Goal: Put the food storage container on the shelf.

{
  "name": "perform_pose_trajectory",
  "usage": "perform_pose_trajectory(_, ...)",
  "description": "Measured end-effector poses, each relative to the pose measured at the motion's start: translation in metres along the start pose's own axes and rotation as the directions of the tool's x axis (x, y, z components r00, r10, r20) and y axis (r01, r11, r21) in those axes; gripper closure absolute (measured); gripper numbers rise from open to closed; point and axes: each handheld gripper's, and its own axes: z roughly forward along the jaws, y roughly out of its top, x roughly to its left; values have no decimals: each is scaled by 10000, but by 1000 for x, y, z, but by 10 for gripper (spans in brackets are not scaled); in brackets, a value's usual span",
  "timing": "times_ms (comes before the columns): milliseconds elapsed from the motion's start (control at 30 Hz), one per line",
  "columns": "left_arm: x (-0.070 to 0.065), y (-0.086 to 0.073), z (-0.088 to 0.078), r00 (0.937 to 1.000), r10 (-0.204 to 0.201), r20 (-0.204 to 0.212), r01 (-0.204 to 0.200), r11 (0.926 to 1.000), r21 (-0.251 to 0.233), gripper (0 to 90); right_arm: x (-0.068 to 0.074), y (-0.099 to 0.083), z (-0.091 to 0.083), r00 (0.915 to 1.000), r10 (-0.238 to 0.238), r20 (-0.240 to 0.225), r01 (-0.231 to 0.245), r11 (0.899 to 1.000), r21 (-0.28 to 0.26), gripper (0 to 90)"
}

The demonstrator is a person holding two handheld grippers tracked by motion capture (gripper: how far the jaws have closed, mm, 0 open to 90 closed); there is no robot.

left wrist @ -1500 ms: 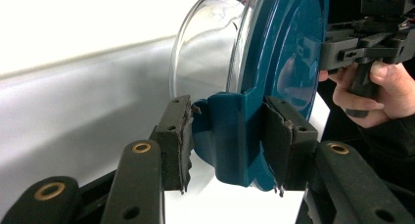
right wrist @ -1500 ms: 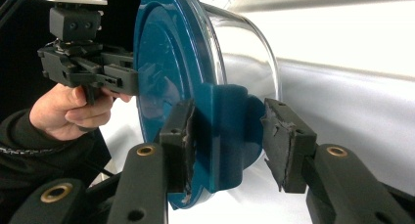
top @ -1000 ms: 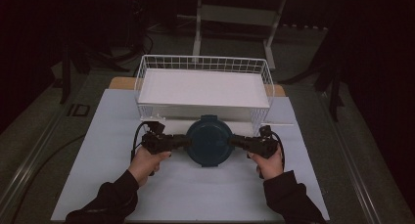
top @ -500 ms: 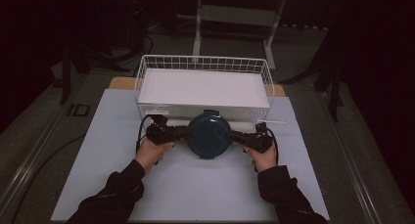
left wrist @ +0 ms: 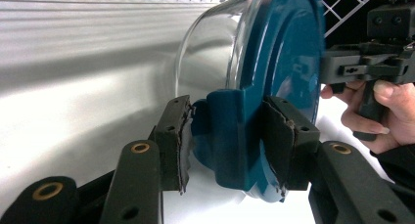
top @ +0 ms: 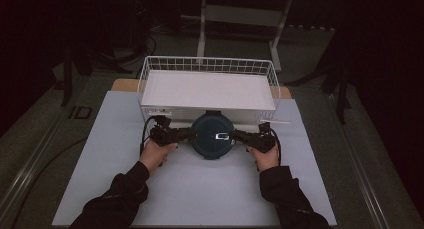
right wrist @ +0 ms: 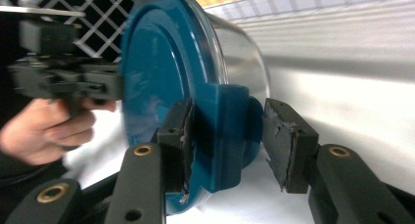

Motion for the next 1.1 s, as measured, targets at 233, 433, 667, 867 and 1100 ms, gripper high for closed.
perform_pose_trajectory(233, 8, -5, 4, 9984, -492, 273, 499, 9984, -266, 512, 6, 4, 4, 9953, -629, 735, 638, 9979, -102, 581)
perform_pose_trajectory(433, 7, -3, 4, 9987, -387, -317, 365, 9969, -692, 478, 3, 5, 9, 9937, -626, 934, 671, 9967, -455, 546)
perform_pose_trajectory(667, 8, -1, 5, 9964, -463, -704, 403, 9956, -850, 403, 5, 10, 13, 9905, -399, 1314, 463, 9979, -460, 497)
perform_pose_trajectory(867, 3, -5, -1, 9992, 150, -379, -184, 9956, -921, 300, 9, 10, 12, 9840, -783, 1602, 874, 9949, -506, 444)
perform_pose_trajectory(1100, -11, -12, -17, 9979, 641, 96, -635, 9968, -493, 76, 26, 8, 2, 9793, -1225, 1613, 1303, 9907, -389, 408)
